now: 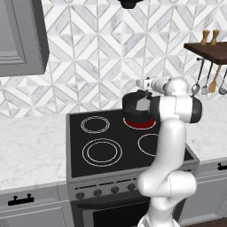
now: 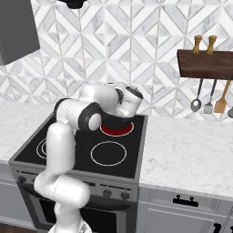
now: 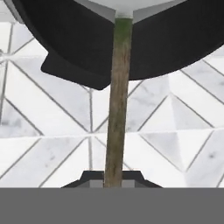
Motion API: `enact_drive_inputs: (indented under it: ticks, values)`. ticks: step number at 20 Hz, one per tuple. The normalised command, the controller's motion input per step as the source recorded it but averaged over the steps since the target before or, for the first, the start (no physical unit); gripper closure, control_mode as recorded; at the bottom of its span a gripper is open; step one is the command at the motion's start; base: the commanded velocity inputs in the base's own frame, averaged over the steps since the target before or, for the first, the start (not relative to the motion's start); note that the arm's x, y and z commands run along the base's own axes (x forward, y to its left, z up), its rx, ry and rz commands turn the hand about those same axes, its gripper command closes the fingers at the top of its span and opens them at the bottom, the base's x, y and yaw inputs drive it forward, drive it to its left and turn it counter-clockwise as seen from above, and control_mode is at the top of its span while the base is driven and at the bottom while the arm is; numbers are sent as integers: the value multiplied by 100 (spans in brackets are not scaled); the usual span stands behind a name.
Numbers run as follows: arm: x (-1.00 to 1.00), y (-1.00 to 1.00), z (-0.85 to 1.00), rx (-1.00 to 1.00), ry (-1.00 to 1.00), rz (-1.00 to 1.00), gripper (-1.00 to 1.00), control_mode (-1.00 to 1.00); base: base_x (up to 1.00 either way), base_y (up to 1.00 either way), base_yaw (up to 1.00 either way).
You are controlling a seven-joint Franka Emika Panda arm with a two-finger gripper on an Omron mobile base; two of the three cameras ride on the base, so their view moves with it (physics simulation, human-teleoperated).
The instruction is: Put the avocado and lemon wedge in the pot. Retrieve the spatula and lightly stir the vegetables in the pot.
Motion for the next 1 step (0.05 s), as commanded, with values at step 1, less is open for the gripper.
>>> enact_drive_inputs:
  ticks: [1]
  values:
    - [0,-16,-13,0,-6,6,100,-100,0,0,0]
